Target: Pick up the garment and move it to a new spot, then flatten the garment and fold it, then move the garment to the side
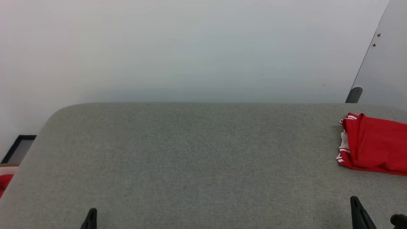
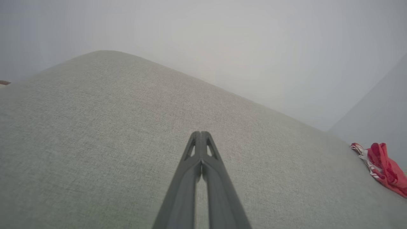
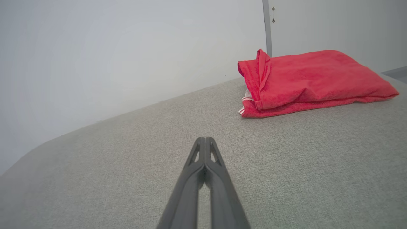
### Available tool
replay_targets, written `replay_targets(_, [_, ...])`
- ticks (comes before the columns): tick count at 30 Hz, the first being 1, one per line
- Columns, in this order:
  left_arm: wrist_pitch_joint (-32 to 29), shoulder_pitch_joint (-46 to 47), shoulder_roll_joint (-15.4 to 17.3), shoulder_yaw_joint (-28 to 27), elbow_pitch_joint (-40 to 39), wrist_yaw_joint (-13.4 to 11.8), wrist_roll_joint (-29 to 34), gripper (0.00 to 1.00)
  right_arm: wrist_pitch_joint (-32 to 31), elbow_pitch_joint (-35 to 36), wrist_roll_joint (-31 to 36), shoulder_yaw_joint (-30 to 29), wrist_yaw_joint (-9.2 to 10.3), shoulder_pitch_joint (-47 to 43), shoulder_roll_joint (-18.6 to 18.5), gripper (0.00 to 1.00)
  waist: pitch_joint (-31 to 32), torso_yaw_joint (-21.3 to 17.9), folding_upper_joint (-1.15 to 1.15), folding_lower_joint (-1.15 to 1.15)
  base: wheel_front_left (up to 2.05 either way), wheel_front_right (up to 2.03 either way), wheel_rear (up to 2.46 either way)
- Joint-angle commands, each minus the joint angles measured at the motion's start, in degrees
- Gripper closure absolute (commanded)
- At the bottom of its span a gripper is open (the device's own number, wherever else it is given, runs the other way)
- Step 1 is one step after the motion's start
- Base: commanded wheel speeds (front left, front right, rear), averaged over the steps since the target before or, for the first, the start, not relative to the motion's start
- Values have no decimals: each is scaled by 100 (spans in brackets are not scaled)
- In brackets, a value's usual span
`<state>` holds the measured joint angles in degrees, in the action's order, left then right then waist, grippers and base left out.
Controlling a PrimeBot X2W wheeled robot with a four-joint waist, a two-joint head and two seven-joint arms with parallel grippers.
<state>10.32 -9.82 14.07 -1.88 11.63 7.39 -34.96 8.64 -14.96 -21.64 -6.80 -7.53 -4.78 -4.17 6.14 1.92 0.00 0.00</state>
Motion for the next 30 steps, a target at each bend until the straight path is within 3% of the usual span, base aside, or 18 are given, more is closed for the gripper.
replay_targets(1, [-38,176,24,-54,-72,3,-192,100,-34,101,-241,8,1,192,-8,100,-8,-3,0,0,0,0,0])
replay_targets(30, [-664,734,-405,-215,42,7,-2288,100,-591,115,-2823,23,3,549,41,100,-177,-54,0,0,0,0,0])
